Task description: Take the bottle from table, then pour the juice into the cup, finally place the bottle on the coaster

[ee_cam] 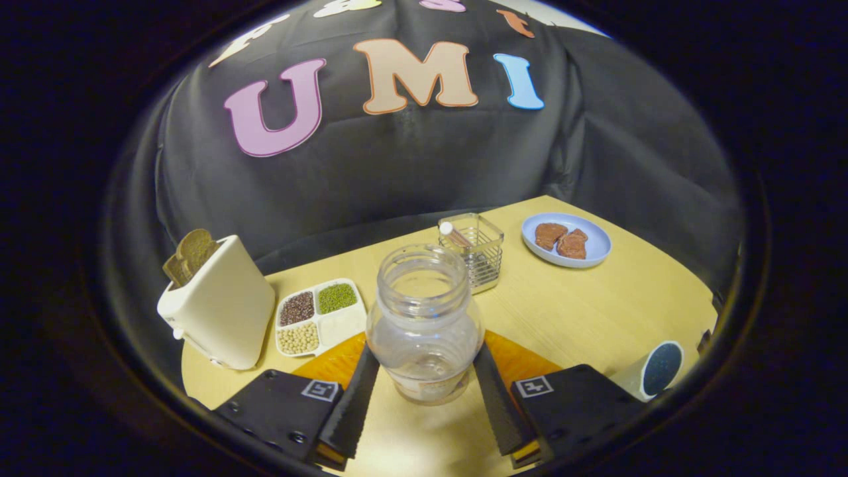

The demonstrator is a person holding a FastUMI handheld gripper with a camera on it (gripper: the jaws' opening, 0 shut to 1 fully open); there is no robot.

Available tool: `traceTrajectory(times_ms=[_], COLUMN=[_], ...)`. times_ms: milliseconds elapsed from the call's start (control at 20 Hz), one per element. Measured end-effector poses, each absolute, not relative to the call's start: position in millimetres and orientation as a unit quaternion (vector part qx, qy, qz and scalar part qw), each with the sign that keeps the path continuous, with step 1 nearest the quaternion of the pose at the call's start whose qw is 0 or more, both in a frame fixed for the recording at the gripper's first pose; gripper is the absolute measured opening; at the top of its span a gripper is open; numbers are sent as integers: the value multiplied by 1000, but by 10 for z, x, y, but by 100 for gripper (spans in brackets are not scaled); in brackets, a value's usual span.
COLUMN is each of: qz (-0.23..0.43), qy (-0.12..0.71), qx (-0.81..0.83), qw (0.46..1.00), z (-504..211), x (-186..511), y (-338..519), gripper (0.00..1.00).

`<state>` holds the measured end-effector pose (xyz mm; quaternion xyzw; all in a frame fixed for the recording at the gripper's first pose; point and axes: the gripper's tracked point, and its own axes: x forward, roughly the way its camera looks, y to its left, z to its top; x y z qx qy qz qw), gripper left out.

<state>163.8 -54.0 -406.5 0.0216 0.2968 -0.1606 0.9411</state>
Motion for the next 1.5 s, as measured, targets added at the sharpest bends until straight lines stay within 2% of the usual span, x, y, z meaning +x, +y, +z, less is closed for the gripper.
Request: traceTrajectory(times_ms=[200,600,800,1250,1500], qz=[-139,-140,-114,-49,-27], qy=[277,244,217,116,93], qx=[42,67,70,48,38], qw=[950,957,967,991,995], z=[-3954,-3593,-3201,-1662,-1038], x=[1723,1776,1866,2029,1993], y=[-438,-473,-392,-232,-269], gripper=[100,100,100,100,100])
